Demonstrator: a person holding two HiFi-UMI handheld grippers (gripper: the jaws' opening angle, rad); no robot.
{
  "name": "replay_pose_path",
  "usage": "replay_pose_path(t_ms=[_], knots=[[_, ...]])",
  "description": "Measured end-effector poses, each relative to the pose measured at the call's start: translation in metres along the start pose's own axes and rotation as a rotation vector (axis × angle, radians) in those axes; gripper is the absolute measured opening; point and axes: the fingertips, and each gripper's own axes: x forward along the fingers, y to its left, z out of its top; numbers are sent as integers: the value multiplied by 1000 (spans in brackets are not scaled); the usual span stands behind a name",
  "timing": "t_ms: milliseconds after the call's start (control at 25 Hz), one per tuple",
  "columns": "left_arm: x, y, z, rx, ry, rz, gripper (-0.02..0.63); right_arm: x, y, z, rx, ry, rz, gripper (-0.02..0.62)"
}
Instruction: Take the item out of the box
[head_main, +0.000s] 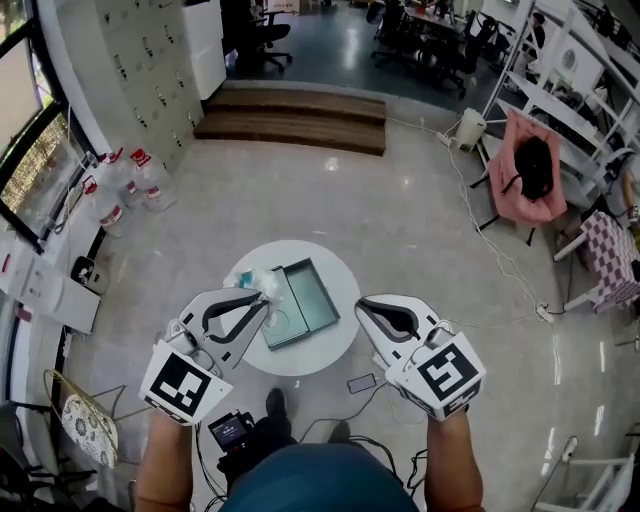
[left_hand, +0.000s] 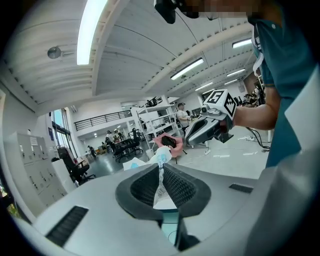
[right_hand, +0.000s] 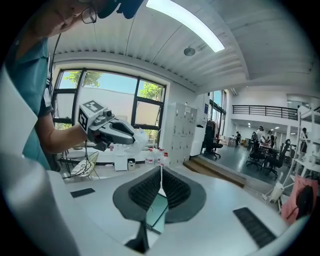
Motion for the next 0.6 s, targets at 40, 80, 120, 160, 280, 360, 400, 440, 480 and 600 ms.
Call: replay_pose_path(t_ms=[40, 80, 120, 160, 280, 360, 400, 440, 480, 600], knots=[[-4, -1, 3, -4, -8, 7, 41, -1, 2, 1, -5, 0, 2, 40], [-6, -2, 5, -6, -16, 14, 41, -1, 4, 2, -19, -10, 11, 40], [-7, -2, 8, -7, -24, 20, 41, -1, 4, 3, -35, -22, 22, 38], [-7, -1, 11, -9, -31, 24, 41, -1, 4, 4, -46, -28, 32, 38], [-13, 3, 17, -13, -43, 29, 41, 2, 9, 9, -58, -22, 47, 37], [-25, 2, 13, -9, -45, 29, 41, 7, 22, 11, -63, -19, 50, 37], [-29, 1, 13, -7, -44, 29, 41, 7, 26, 12, -64, -18, 51, 37], [-29, 0, 15, -5, -43, 28, 41, 5, 26, 14, -64, -18, 52, 37], [-27, -1, 18, -5, -41, 27, 41, 2, 24, 15, -61, -16, 53, 37], [-14, -3, 27, -12, -33, 24, 41, -8, 11, 15, -45, -8, 53, 37]])
